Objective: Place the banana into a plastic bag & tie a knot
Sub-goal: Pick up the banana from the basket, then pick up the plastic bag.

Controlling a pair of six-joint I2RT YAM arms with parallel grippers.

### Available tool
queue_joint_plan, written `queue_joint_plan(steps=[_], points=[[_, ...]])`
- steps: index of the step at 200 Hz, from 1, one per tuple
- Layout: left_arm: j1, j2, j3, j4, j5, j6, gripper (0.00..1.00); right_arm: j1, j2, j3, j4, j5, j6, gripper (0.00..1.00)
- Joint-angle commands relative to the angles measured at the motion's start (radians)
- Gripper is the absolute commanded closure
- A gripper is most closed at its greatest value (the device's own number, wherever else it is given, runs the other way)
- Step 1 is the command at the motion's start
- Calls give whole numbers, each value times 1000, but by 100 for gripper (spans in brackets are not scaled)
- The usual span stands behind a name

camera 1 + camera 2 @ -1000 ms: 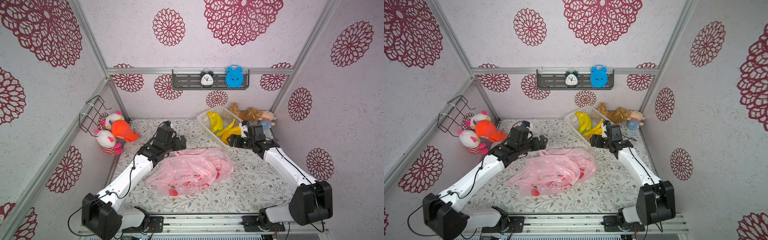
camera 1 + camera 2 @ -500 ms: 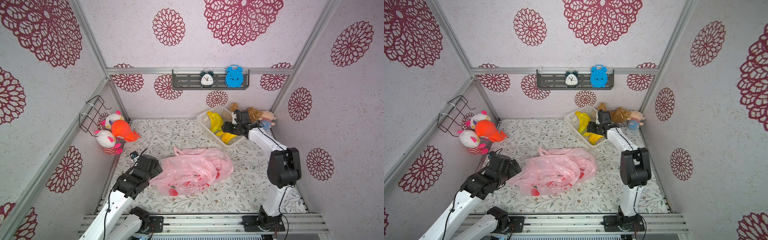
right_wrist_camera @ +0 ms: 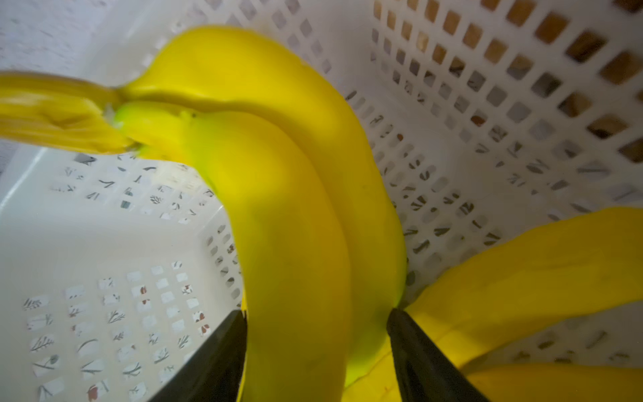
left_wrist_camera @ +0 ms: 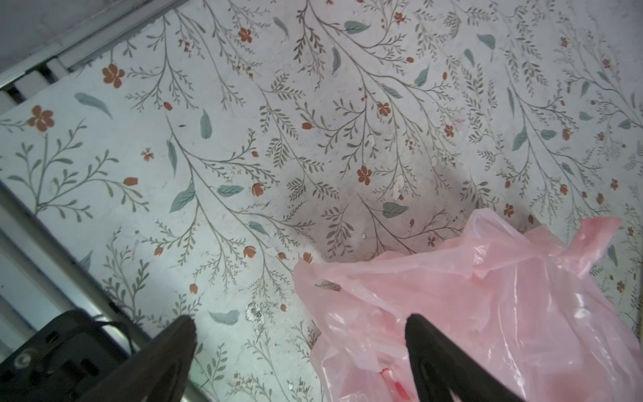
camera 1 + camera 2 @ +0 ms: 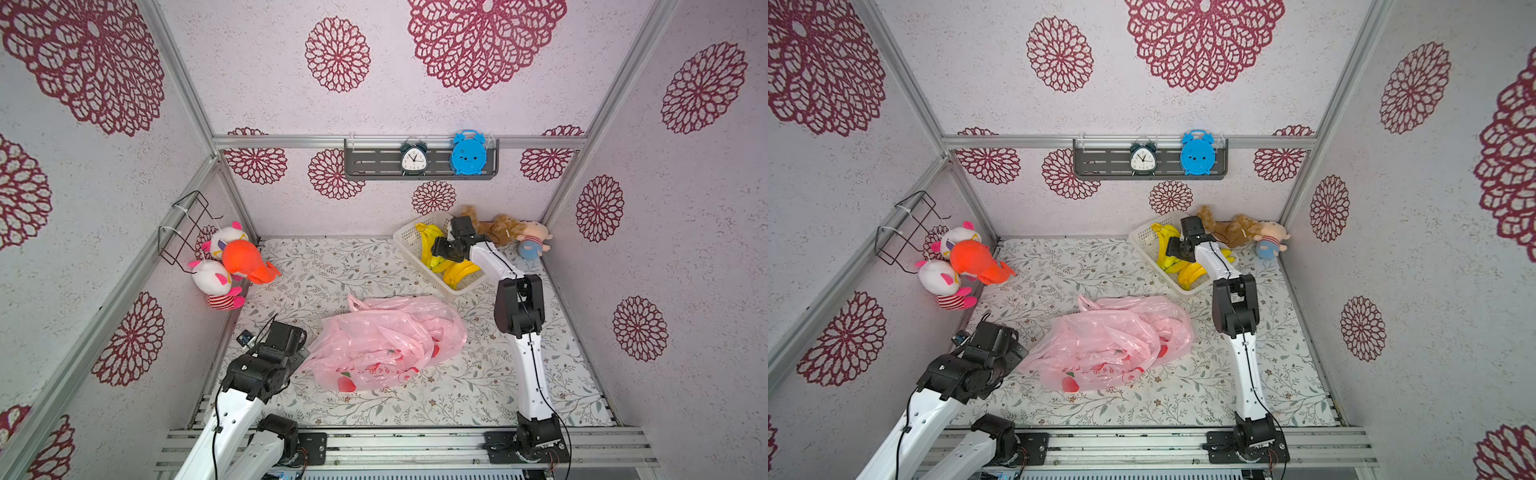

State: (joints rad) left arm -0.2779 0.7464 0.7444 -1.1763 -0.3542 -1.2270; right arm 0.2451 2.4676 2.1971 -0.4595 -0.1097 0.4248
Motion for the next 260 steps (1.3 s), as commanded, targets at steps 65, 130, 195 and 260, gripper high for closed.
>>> queue_joint_plan(steps=[65, 130, 195, 260], points=[[32, -51, -137, 40, 145, -106, 3, -3, -43, 13, 12, -27, 56, 81], [82, -32, -233, 292, 232, -78, 3, -1, -263, -173, 121, -87, 55, 100], [150, 122, -329, 722, 324, 30, 7, 21, -534, -430, 195, -199, 20, 100], [155, 180, -209, 685, 336, 149, 85, 82, -748, -626, 195, -294, -44, 100]])
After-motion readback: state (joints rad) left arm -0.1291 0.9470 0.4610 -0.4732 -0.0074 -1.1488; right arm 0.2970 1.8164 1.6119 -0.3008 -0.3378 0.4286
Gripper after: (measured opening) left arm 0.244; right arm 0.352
